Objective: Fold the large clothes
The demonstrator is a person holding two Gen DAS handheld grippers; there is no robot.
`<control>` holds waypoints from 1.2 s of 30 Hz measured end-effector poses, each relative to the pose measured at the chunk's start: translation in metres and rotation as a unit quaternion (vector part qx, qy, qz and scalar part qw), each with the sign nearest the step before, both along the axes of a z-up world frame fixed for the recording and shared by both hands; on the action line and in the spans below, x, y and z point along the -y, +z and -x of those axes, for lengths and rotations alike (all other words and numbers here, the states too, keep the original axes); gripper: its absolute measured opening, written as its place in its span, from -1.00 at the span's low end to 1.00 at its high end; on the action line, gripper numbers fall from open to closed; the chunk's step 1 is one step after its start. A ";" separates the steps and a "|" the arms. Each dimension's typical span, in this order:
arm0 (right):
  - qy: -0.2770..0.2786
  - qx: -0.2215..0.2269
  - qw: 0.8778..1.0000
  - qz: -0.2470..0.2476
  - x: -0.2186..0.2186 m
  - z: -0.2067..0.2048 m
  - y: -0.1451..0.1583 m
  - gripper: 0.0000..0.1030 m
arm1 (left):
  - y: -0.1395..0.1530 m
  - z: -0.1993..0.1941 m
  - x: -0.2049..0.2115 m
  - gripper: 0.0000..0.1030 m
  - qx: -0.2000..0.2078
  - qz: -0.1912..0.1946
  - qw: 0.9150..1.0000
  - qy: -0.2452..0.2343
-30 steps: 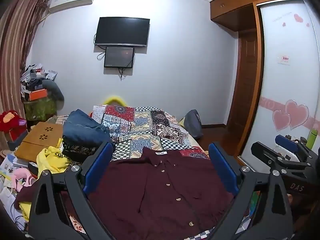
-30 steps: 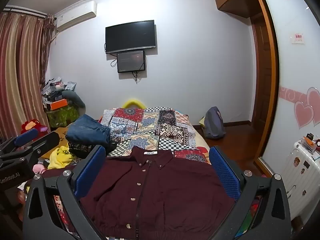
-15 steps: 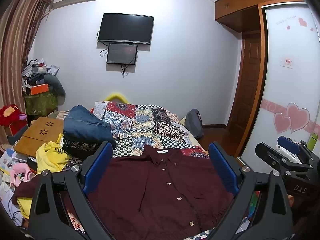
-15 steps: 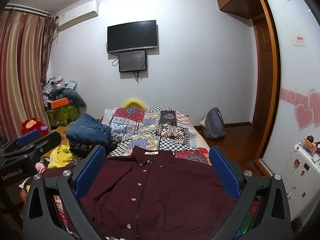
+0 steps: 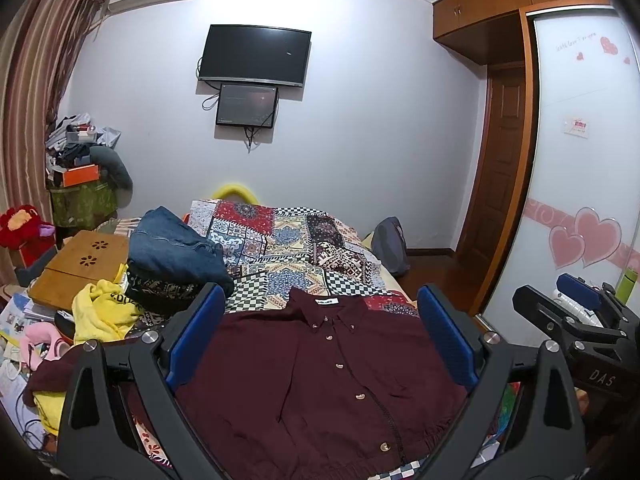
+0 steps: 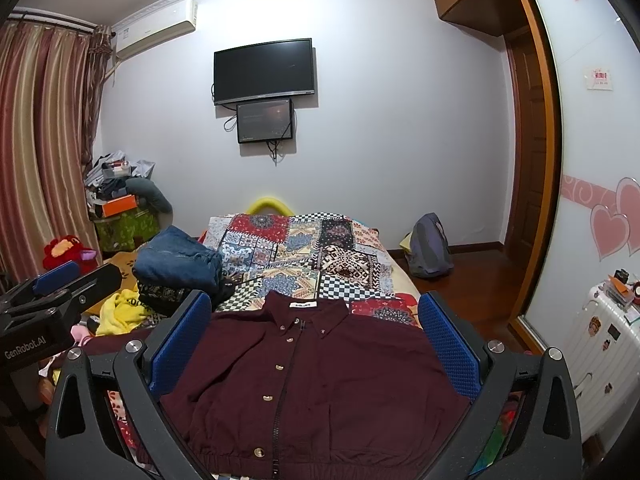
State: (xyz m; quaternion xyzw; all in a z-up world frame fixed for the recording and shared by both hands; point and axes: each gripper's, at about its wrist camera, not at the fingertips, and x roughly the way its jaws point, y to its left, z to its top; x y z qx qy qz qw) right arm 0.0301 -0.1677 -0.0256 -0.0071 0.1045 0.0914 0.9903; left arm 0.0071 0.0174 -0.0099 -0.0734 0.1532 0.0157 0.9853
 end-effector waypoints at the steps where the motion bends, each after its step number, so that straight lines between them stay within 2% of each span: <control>1: 0.000 0.000 1.000 0.000 0.000 0.000 0.000 0.99 | 0.000 0.000 0.000 0.90 0.000 0.000 1.000 0.000; 36: -0.002 -0.012 1.000 -0.005 -0.002 -0.004 -0.003 0.99 | -0.001 -0.002 0.000 0.91 0.000 -0.003 1.000 0.001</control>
